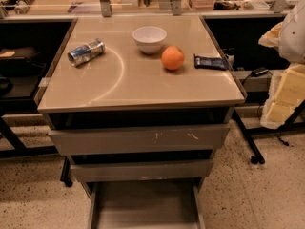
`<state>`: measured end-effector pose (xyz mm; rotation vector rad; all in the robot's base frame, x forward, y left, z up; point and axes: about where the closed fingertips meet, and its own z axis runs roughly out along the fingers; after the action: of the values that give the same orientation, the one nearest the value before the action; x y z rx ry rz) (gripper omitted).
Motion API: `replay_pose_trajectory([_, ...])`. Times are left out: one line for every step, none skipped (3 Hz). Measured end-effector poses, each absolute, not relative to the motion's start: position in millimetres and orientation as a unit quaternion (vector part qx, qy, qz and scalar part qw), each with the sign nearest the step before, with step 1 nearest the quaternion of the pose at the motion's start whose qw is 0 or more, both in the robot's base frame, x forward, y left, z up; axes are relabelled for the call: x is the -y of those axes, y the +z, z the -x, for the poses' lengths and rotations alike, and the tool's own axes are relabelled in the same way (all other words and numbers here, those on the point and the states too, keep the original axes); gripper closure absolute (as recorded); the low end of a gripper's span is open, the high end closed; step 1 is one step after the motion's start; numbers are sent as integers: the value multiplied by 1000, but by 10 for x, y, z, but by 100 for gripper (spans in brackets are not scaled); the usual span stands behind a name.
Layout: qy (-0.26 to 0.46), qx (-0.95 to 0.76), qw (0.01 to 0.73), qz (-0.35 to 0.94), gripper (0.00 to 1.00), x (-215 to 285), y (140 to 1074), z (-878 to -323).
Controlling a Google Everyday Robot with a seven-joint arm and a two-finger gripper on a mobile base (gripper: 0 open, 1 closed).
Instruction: Place orange into bottom drawer
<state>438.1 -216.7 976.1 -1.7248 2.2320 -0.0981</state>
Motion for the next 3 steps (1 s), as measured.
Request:
replay_pose_trajectory([-35, -779, 164, 605, 0, 2144, 9768, -4402])
replay_pose_trajectory([-24, -763, 198, 615, 0, 1979, 9710, -4607])
replay_pose_trajectory([-1, -734, 265, 626, 0, 1707, 9638, -5056])
